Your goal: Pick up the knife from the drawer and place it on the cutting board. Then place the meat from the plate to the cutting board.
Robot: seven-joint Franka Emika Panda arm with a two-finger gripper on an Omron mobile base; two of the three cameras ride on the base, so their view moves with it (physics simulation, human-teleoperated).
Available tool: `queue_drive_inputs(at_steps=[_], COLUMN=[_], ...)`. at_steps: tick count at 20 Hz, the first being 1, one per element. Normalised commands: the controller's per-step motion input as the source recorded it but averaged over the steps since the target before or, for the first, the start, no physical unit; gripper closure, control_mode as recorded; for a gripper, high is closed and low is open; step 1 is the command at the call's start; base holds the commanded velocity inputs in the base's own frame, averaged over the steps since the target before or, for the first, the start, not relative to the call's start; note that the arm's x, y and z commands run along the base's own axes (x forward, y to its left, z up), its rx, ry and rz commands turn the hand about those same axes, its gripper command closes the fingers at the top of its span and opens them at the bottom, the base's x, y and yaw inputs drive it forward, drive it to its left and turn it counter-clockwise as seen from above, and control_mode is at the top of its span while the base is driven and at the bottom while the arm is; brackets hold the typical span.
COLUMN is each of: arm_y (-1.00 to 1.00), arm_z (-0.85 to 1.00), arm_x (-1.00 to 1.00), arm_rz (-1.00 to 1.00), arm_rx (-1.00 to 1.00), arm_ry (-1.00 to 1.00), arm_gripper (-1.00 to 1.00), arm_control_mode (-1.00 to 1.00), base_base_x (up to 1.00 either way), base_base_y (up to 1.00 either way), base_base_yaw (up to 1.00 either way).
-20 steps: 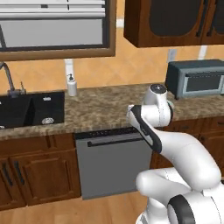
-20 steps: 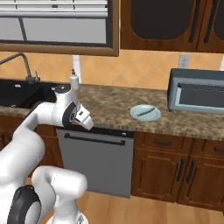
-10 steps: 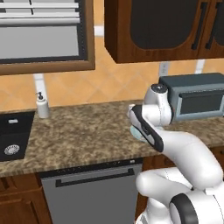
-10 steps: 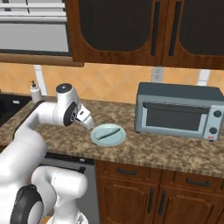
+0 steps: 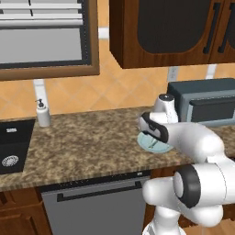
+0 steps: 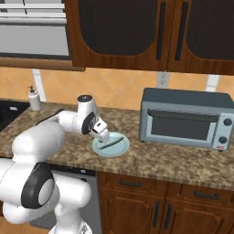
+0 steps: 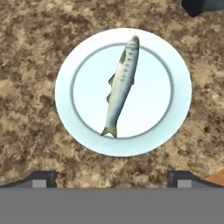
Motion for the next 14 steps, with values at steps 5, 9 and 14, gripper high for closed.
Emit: queue_drive_inputs(at_steps=[5, 9, 14], arm_y=[-0.34, -0.3, -0.06], arm_z=[-0.07, -0.23, -0.52], arm_x=[0.11, 0.18, 0.23], arm_rz=[-0.04, -0.03, -0.04], arm_rx=[0.0, 0.0, 0.0], arm_ry=[0.08, 0.06, 0.06], arm_gripper=[-1.0, -1.0, -1.0], arm_control_mode=[-1.0, -1.0, -1.0], base_base_x=[0.0, 0.0, 0.0], base_base_y=[0.0, 0.0, 0.0], base_base_yaw=[0.0, 0.0, 0.0])
